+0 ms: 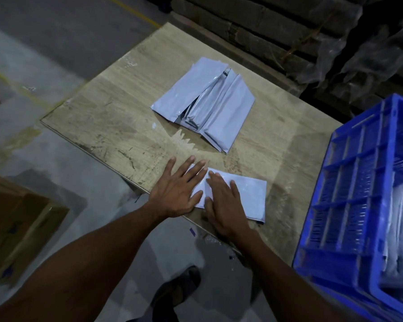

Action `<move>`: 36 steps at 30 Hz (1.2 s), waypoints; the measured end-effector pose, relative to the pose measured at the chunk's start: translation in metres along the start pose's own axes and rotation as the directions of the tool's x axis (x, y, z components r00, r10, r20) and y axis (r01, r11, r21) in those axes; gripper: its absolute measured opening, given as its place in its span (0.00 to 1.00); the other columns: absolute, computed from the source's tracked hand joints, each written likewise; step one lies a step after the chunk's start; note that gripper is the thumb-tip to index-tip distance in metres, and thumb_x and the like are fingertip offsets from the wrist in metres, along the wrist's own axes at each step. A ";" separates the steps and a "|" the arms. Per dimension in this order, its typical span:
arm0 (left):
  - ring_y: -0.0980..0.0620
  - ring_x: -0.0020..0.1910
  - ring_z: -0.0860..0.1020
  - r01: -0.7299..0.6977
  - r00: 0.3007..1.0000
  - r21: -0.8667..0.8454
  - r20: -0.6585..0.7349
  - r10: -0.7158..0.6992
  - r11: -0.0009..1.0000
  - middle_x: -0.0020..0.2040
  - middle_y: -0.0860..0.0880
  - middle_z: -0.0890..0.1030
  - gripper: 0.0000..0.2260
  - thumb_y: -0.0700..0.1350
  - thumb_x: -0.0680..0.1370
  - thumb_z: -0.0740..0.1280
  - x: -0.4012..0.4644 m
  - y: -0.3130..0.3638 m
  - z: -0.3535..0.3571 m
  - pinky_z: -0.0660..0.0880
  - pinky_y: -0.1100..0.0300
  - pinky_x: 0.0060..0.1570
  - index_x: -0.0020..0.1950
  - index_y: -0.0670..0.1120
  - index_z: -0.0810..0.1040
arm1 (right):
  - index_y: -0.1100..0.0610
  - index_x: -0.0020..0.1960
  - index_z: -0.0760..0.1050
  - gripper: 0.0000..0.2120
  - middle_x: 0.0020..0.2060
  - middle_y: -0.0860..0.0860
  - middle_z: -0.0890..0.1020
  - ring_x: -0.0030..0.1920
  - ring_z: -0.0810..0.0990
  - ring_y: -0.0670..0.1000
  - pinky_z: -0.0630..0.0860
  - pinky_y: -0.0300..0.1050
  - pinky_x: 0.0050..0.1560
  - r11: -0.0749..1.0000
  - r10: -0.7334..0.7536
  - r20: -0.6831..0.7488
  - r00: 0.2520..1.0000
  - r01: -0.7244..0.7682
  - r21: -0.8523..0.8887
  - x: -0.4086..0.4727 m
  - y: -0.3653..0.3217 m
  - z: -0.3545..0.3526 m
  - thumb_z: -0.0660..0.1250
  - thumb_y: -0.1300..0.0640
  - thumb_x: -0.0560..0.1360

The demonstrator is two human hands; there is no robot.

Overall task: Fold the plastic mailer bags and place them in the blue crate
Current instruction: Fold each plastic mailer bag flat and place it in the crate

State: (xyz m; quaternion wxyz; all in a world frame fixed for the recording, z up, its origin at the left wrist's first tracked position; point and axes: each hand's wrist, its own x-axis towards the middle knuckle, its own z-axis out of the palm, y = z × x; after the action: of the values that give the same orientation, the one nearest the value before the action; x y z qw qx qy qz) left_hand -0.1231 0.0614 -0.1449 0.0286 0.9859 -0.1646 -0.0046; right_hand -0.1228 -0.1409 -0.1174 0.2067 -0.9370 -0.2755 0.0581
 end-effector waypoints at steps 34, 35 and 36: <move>0.48 0.84 0.47 -0.006 1.000 0.008 0.014 0.006 1.000 0.86 0.52 0.49 0.31 0.60 0.83 0.50 0.002 0.000 -0.006 0.52 0.34 0.76 0.85 0.49 0.54 | 0.47 0.82 0.39 0.40 0.79 0.51 0.30 0.79 0.31 0.53 0.35 0.67 0.76 0.887 0.457 0.045 0.889 -0.450 -0.104 -0.036 0.041 -0.032 0.44 0.28 0.78; 0.48 0.84 0.47 -0.005 1.000 0.007 0.009 0.005 1.000 0.86 0.52 0.49 0.31 0.60 0.83 0.51 0.002 0.000 -0.006 0.53 0.34 0.76 0.85 0.50 0.54 | 0.48 0.83 0.43 0.40 0.80 0.51 0.33 0.80 0.33 0.54 0.36 0.67 0.75 0.915 0.393 0.023 0.919 -0.389 -0.106 -0.038 0.037 -0.034 0.48 0.29 0.79; 0.48 0.84 0.47 -0.003 1.000 0.007 0.008 0.003 1.000 0.85 0.52 0.49 0.31 0.60 0.83 0.51 0.002 -0.001 -0.006 0.53 0.34 0.76 0.85 0.50 0.55 | 0.49 0.82 0.50 0.37 0.81 0.53 0.38 0.81 0.37 0.55 0.39 0.68 0.76 0.948 0.287 0.010 0.958 -0.283 -0.149 -0.042 0.034 -0.034 0.52 0.31 0.80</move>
State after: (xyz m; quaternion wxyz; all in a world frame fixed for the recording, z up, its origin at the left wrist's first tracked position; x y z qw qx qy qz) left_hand -0.1211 0.0617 -0.1394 0.0243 0.9858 -0.1662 -0.0078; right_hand -0.1334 -0.2016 -0.1012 0.1224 -0.9786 -0.1441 0.0817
